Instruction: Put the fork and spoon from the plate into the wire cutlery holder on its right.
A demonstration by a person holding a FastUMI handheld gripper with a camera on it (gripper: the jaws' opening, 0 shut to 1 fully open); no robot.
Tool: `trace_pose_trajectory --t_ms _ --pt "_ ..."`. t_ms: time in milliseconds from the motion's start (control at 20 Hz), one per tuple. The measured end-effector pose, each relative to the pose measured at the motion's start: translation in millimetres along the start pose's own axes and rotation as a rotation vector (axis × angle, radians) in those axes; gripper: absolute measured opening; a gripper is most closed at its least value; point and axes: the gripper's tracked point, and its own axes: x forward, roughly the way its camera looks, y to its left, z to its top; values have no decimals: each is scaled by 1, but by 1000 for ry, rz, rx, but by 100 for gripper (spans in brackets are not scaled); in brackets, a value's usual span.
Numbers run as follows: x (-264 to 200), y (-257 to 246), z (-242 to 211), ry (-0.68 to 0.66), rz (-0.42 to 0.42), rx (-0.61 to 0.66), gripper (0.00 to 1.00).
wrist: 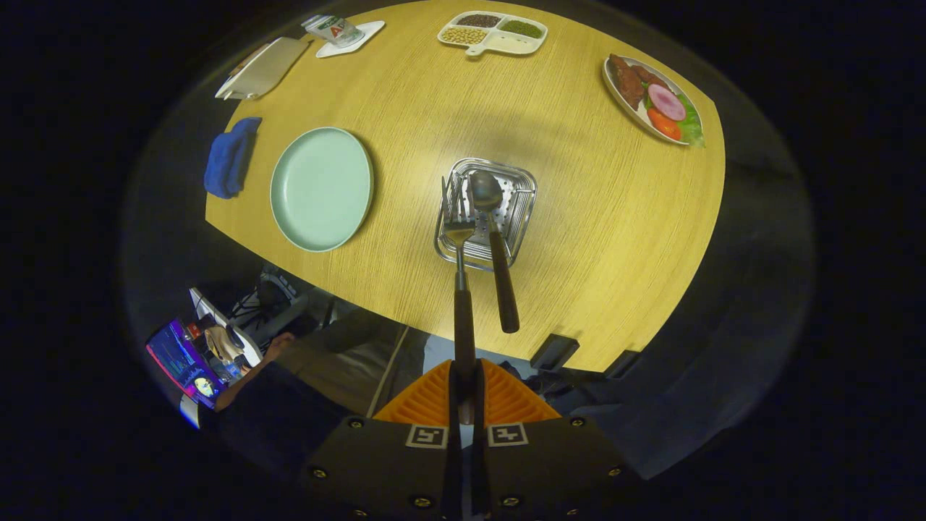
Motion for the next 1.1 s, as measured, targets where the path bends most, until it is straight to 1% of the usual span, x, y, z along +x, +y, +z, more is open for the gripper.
trace_pose_trajectory --t_ms 250,550,650,900,950,1050,1100 --pt "-1 -13 -4 32 -4 28 6" --pt "14 -11 9 119 -11 49 6" --pt "20 -13 12 151 -28 48 6" --pt "25 -11 29 177 -25 98 6" --pt "25 -13 31 179 -25 106 7" --pt "25 -16 35 180 -28 112 7" --pt "26 -17 37 170 -28 117 11"
